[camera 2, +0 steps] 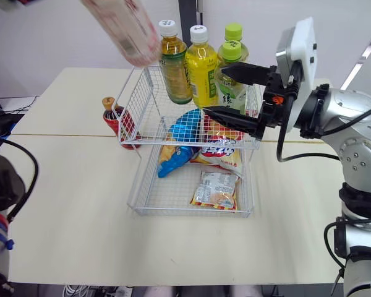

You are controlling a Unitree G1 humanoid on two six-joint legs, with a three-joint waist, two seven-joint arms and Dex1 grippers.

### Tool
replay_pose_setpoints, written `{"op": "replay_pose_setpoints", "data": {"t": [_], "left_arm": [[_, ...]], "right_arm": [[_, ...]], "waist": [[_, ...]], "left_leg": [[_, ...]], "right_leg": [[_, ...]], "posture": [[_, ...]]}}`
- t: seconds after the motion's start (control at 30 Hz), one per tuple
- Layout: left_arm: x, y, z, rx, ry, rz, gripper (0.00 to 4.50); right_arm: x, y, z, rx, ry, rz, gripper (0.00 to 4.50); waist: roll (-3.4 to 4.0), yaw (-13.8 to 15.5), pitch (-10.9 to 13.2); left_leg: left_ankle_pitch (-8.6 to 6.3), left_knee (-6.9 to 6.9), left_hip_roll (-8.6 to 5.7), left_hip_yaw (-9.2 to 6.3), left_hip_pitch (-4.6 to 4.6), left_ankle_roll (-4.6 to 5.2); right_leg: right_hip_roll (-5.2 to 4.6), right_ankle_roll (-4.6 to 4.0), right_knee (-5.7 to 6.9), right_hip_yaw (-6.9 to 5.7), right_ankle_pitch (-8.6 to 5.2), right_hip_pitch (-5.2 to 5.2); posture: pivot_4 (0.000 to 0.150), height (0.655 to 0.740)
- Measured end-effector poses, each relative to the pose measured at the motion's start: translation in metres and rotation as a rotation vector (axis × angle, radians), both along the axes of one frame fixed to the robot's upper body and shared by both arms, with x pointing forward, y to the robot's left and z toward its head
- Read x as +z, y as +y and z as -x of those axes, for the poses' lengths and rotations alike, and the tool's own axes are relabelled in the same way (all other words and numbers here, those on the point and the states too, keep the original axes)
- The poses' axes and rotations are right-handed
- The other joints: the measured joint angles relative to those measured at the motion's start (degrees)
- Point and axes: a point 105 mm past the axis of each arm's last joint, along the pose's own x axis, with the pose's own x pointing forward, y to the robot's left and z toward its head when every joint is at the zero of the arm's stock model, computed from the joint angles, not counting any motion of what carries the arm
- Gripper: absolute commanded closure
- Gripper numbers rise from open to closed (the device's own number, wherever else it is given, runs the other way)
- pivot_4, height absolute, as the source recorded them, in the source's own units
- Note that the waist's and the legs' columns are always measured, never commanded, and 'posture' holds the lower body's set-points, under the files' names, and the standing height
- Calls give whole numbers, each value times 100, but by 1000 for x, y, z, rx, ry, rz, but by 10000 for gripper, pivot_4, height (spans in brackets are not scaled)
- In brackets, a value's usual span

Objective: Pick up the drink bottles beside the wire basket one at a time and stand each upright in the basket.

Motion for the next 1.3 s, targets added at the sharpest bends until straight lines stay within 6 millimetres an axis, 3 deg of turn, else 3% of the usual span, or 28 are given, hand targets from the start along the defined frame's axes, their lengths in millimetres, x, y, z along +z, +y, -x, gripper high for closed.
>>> {"op": "replay_pose_setpoints", "data": {"t": [0.13, 0.27, 0.5, 0.7, 0.77, 1.03, 1.17, 1.3], "left_arm": [[-37, -25, -20, -53, 68, -63, 31258], [-61, -44, -32, -63, 68, -115, 31258], [-76, -63, -53, -48, 75, -84, 31258], [-78, -67, -54, -65, 66, -87, 31258], [-78, -68, -54, -69, 67, -88, 23732], [-70, -65, -49, -67, 46, -64, 2250], [-54, -46, -40, -12, 8, -23, 787], [-53, -15, -36, 72, 40, 48, 787]], "right_arm": [[0, -3, 6, -38, -13, -5, 0], [0, 0, 11, -55, -20, -5, 0], [0, 4, 15, -74, -24, -14, 0], [0, 4, 14, -89, -17, -22, 0], [0, 4, 15, -88, -18, -22, 0], [-1, 6, 17, -64, -13, -20, 0], [-2, 9, 15, -40, -1, -16, 0], [-1, 15, 15, 11, 4, -16, 0]], "waist": [[0, -59, 0], [2, -83, 1], [2, -61, 1], [3, -65, 1], [3, -63, 1], [3, -82, 1], [7, -86, -2], [9, -85, -2]], "left_leg": [[1, 0, 0, 2, 0, -1], [1, -1, 1, 4, 0, -1], [1, 3, -5, 4, -2, -1], [2, 2, -4, 1, -2, -1], [2, 3, -5, 1, -2, -1], [2, 2, -3, 1, -1, 0], [2, 2, 0, 2, 2, -1], [3, 2, 1, 1, 5, -2]], "right_leg": [[-1, 0, -1, 6, 0, -1], [1, 0, 0, 10, 0, -4], [-2, 0, -1, 9, 0, -1], [-1, 0, 0, 7, 0, -1], [-1, 0, 0, 7, 0, 1], [0, 0, -1, 8, 0, 1], [1, 0, 1, 10, 0, 2], [1, 0, 4, 9, 0, 2]], "posture": [[1500, 7400], [1500, 7400], [1500, 7400], [1500, 7400], [1500, 7400], [1500, 7400], [1500, 7400], [1500, 7400]]}}
